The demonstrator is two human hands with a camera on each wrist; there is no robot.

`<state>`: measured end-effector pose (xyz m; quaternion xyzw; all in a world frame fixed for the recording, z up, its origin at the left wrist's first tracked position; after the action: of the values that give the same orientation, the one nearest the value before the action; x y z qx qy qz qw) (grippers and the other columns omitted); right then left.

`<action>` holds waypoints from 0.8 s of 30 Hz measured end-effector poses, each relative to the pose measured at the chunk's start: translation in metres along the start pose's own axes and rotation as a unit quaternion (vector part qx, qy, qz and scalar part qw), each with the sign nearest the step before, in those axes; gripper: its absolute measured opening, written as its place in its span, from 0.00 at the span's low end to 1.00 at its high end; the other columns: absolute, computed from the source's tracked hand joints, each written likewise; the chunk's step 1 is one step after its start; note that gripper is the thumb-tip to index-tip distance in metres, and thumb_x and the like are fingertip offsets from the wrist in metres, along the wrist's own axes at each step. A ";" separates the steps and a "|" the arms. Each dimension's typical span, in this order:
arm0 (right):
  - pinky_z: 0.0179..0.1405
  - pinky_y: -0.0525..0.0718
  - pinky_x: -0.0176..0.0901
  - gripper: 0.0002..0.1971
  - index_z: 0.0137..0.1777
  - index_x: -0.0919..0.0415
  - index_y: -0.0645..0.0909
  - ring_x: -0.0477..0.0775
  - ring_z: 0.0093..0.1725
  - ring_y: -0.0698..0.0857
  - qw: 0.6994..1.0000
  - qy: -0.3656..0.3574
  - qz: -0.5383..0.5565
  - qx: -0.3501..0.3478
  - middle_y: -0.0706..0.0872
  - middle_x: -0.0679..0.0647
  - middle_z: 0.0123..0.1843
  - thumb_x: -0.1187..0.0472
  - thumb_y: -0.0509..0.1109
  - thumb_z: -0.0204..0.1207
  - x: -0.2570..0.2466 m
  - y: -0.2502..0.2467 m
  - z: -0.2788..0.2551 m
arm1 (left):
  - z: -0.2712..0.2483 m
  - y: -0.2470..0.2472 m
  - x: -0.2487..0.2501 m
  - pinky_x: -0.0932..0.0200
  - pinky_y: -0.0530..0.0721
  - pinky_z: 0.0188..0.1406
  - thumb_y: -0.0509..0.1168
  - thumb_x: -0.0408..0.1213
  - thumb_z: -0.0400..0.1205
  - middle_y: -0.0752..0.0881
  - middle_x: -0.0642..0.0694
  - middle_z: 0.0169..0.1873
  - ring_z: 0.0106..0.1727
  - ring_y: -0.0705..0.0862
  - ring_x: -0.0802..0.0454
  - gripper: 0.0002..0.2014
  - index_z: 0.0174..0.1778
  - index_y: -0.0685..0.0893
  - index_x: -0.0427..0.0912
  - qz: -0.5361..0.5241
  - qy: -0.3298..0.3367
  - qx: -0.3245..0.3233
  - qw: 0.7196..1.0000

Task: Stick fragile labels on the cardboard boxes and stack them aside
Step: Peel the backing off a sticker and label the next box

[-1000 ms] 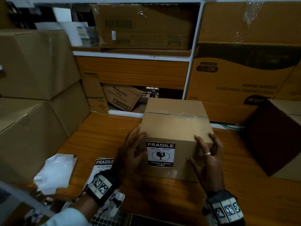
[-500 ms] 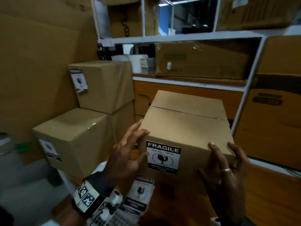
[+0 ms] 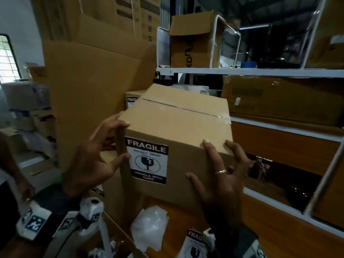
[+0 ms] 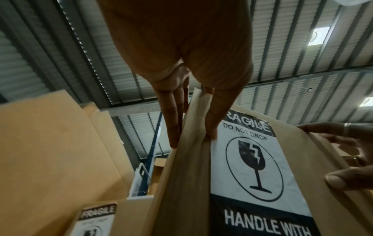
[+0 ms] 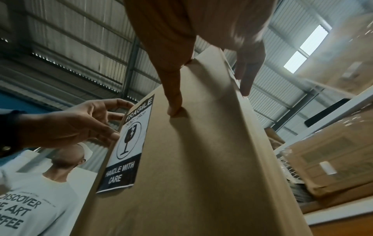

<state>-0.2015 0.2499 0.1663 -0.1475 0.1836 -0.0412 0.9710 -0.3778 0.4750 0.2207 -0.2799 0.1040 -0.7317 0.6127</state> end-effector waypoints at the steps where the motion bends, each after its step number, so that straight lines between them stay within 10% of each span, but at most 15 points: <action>1: 0.64 0.85 0.74 0.46 0.82 0.42 0.69 0.65 0.82 0.64 1.000 -0.012 -0.002 0.007 0.60 0.61 0.84 0.58 0.88 0.66 -0.004 0.011 0.002 | 0.000 -0.006 -0.010 0.63 0.90 0.55 0.82 0.29 0.68 0.72 0.50 0.82 0.62 0.88 0.56 0.41 0.78 0.74 0.45 -0.001 -0.001 0.005 1.000; 12: 0.75 0.80 0.69 0.52 0.87 0.44 0.61 0.59 0.88 0.58 0.998 -0.015 0.041 -0.036 0.52 0.57 0.87 0.60 0.88 0.68 -0.042 0.151 0.041 | 0.014 -0.051 -0.170 0.64 0.87 0.62 0.79 0.29 0.71 0.80 0.54 0.76 0.69 0.84 0.63 0.39 0.79 0.75 0.44 -0.101 -0.086 0.052 0.990; 16: 0.81 0.67 0.44 0.57 0.90 0.48 0.50 0.42 0.91 0.48 0.992 -0.004 0.094 -0.089 0.48 0.54 0.92 0.57 0.86 0.70 -0.039 0.182 0.034 | -0.001 -0.046 -0.224 0.69 0.83 0.66 0.74 0.29 0.78 0.78 0.64 0.76 0.73 0.79 0.69 0.37 0.83 0.72 0.52 -0.135 -0.134 0.089 0.978; 19: 0.79 0.65 0.34 0.60 0.91 0.43 0.41 0.35 0.89 0.48 0.980 0.015 0.088 -0.176 0.44 0.44 0.93 0.54 0.84 0.71 -0.031 0.212 0.007 | -0.031 -0.036 -0.260 0.57 0.84 0.69 0.74 0.34 0.78 0.75 0.56 0.81 0.78 0.77 0.59 0.39 0.85 0.67 0.59 -0.141 -0.179 0.081 0.970; 24: 0.83 0.60 0.46 0.65 0.90 0.40 0.36 0.31 0.87 0.40 0.968 0.020 0.070 -0.241 0.36 0.38 0.91 0.54 0.85 0.69 -0.039 0.251 0.002 | -0.076 -0.009 -0.294 0.42 0.85 0.69 0.77 0.32 0.77 0.69 0.51 0.83 0.79 0.75 0.49 0.45 0.87 0.63 0.60 -0.054 -0.211 0.056 0.974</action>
<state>-0.2306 0.4950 0.1054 -0.3630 0.2171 0.0690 0.9035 -0.3987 0.7432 0.0794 -0.3980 -0.0844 -0.6933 0.5949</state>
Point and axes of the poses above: each hand's wrist, its own z-axis towards the middle knuckle, its own y-axis out of the palm, x = y × z, the point moved 5 cm from there along z, towards the middle knuckle
